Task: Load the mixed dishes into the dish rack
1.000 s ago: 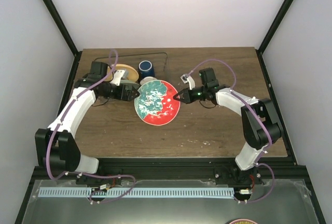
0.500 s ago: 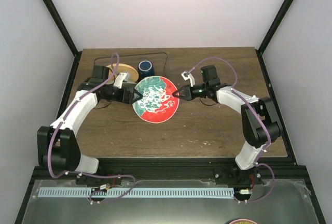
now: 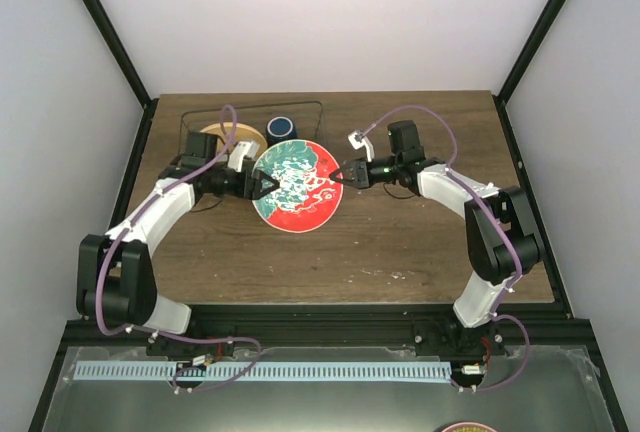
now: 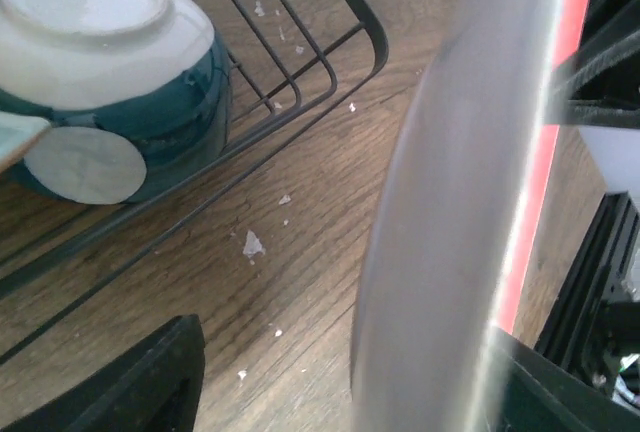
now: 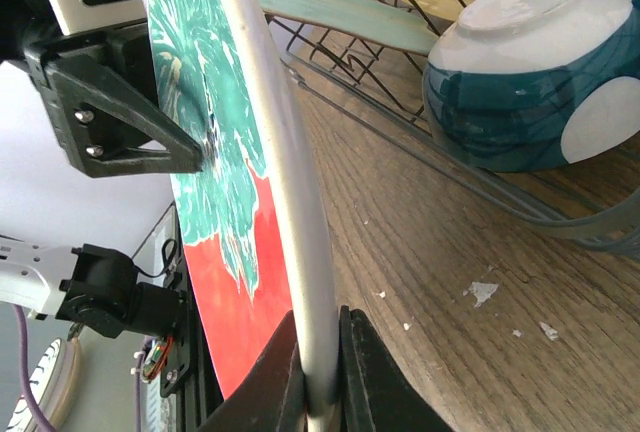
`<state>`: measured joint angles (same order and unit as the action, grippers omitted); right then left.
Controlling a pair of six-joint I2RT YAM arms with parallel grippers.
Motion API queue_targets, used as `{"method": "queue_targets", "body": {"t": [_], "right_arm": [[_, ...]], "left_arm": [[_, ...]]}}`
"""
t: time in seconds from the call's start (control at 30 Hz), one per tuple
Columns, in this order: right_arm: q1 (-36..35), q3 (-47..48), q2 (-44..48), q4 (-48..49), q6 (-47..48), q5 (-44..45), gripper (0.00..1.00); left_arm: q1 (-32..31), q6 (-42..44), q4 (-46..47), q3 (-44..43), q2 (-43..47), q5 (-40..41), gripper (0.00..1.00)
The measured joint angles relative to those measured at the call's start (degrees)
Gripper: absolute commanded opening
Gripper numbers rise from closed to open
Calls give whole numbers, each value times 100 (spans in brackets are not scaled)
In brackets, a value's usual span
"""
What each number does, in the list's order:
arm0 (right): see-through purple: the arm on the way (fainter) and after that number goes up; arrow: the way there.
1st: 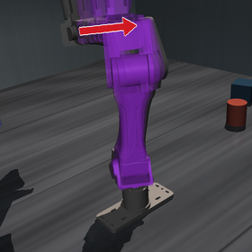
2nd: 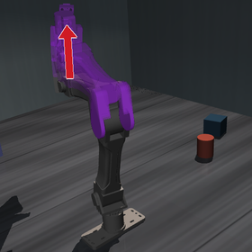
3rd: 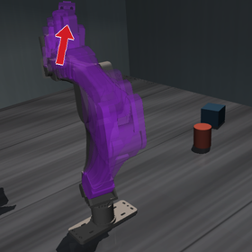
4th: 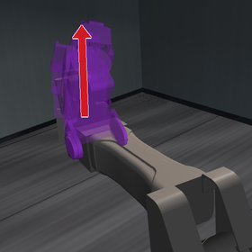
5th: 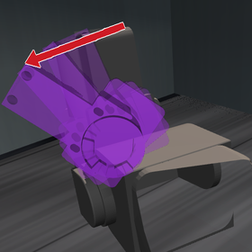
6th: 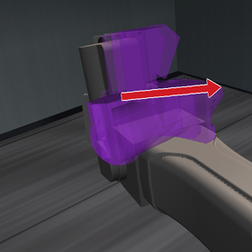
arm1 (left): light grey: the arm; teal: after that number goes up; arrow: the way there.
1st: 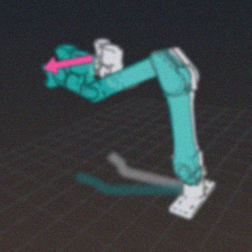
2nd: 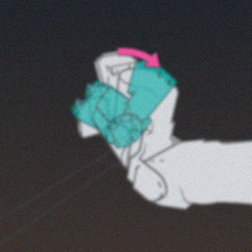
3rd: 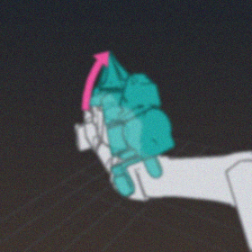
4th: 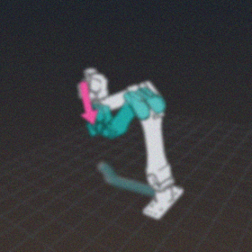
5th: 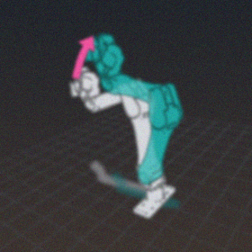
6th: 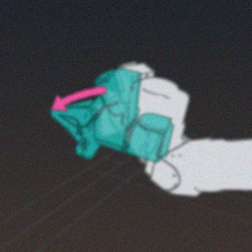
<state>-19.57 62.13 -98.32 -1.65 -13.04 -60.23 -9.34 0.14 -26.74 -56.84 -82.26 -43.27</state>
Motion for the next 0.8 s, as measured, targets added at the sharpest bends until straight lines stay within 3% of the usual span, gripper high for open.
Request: {"method": "queue_targets", "body": {"t": [0.2,0.37,0.63,0.8], "right_arm": [[11,0,-24,-28,-4,2,1],[144,-2,-31,-31,164,-153,1],[184,7,-42,-2,212,-317,19],[149,127,-52,-35,227,-435,40]], "left_arm": [[-181,-90,225,-20,-295,-343,19],[-234,-170,271,-94,-345,-804,1],[-232,-179,173,-144,-254,-977,0],[-264,-177,175,-138,-79,-833,0]]}}
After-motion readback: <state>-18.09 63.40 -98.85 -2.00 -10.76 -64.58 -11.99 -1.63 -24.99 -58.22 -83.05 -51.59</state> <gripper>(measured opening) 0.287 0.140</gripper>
